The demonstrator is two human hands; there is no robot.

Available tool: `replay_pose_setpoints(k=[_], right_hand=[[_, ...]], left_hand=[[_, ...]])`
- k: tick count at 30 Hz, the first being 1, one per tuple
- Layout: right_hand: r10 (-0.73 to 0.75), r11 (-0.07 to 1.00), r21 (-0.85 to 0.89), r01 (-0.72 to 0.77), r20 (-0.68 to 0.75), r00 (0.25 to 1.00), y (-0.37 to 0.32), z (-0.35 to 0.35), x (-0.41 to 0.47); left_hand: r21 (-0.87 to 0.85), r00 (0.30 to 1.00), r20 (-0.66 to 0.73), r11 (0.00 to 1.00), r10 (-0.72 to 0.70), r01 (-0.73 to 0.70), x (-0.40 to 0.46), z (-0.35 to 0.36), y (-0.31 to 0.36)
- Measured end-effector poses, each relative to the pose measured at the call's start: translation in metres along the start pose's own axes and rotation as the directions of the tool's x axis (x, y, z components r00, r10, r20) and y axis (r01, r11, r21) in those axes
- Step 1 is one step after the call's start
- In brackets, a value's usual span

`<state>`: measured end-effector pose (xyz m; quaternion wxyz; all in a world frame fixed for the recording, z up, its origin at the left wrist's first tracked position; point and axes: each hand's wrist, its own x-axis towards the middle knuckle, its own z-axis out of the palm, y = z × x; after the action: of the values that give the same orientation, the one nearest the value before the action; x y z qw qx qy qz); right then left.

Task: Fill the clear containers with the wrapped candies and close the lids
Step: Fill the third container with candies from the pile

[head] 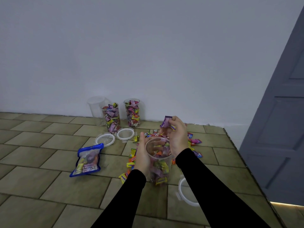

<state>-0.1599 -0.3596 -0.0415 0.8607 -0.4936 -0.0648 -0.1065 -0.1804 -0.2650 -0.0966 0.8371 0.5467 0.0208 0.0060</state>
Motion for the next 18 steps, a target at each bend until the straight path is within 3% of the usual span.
replay_pose_setpoints(k=[7,11,15,18], right_hand=[[-0.096,0.993,-0.072,0.098,0.025,0.995,0.001,0.0,-0.003],[-0.103,0.972,-0.208,0.105,0.021,0.995,0.0,0.0,-0.007],[-0.038,0.975,-0.219,0.029,-0.037,0.999,-0.003,0.003,-0.01],[0.004,0.965,-0.261,-0.005,-0.004,1.0,-0.008,0.007,-0.014]], left_hand=[[-0.034,1.0,-0.004,0.999,-0.006,0.006,-0.001,0.002,0.002],[-0.04,0.999,-0.031,0.999,-0.016,0.014,-0.001,0.003,0.002],[-0.05,1.0,-0.015,0.998,-0.023,0.022,0.0,0.003,0.004],[-0.06,1.0,-0.008,0.998,-0.022,0.022,-0.001,0.004,0.003]])
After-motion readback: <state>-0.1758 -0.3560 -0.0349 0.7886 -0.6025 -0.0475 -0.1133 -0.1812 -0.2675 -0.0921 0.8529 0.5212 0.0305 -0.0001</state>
